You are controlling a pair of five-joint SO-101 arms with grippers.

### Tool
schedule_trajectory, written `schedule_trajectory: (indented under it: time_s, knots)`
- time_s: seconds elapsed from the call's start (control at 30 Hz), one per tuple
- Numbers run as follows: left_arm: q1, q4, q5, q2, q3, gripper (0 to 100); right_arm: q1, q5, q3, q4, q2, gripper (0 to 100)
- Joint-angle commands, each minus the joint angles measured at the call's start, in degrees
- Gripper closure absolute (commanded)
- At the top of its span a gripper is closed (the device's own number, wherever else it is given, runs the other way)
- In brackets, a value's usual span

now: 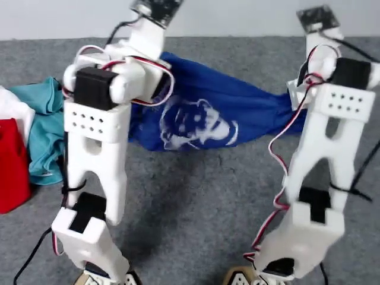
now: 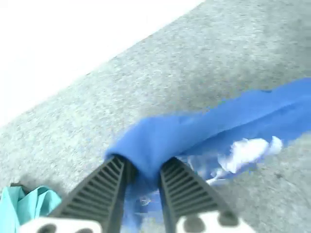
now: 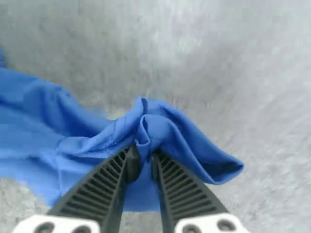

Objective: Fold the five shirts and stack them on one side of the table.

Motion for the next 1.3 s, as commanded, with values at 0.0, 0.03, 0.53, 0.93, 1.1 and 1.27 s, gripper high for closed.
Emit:
schedule_trajectory:
  time_s: [0.0, 0.03, 0.53, 0.93, 1.1, 1.27]
  knots:
    - [-1.05, 1.23, -0.44, -3.52, -0.48, 99, -1.98, -0.7, -0.53, 0.4, -11.3, 98.8]
    - [-0.88, 1.23, -0.44, -3.52, 1.01, 99, -2.24, -0.7, -0.53, 0.4, -13.32, 98.8]
    - [-7.21, 0.0, -0.18, -3.6, -16.75, 99, -2.42, -5.45, -0.53, -15.78, -29.49, 98.8]
    - [-9.67, -21.8, -0.53, 1.49, -3.74, 99, -2.68, -5.36, 1.32, -35.03, -14.55, 98.8]
    - [-11.6, -44.13, -0.44, 6.42, -1.27, 99, -2.68, -5.19, -0.35, -47.16, -7.69, 98.8]
    - [-11.69, -54.33, -0.26, 6.51, -1.36, 99, -2.68, -5.45, -6.77, -53.93, -6.55, 98.8]
